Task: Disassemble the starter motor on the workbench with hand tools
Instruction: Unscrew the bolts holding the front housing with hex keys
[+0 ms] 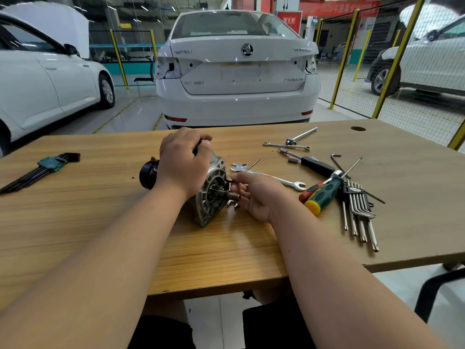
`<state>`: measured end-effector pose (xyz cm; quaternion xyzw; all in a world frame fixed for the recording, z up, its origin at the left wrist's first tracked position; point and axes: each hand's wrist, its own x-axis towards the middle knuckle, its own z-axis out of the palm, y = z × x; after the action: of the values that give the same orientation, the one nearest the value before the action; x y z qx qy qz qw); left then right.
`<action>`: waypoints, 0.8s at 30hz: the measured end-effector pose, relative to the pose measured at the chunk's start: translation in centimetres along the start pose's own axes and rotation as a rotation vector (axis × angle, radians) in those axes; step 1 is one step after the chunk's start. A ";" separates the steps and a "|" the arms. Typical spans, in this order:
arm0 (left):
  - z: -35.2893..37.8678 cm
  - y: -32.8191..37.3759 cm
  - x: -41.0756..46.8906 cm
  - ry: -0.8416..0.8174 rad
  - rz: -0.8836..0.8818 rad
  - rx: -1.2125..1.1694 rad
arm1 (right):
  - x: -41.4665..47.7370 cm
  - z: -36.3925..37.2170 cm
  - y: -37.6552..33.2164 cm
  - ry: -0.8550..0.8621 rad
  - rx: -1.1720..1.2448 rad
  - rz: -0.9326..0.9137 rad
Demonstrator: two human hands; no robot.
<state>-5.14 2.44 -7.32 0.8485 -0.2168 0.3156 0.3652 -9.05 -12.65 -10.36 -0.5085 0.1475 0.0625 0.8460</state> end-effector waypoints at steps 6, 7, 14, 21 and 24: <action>0.0 -0.1 0.1 0.007 -0.002 -0.006 | 0.0 0.0 0.1 -0.052 0.090 0.016; 0.0 -0.1 0.1 0.007 -0.001 -0.006 | 0.0 0.0 0.1 -0.054 0.099 0.012; 0.1 0.0 0.0 -0.004 -0.004 0.011 | -0.1 -0.1 0.2 -0.066 0.092 -0.004; 0.0 0.1 -0.1 -0.012 -0.012 0.019 | -0.2 -0.1 0.3 -0.102 0.081 -0.075; -0.1 0.1 -0.1 -0.012 -0.015 0.017 | -0.2 -0.1 0.3 -0.101 0.073 -0.091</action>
<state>-5.30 2.40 -7.28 0.8550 -0.2101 0.3097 0.3591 -9.35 -12.59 -10.58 -0.4799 0.0834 0.0443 0.8722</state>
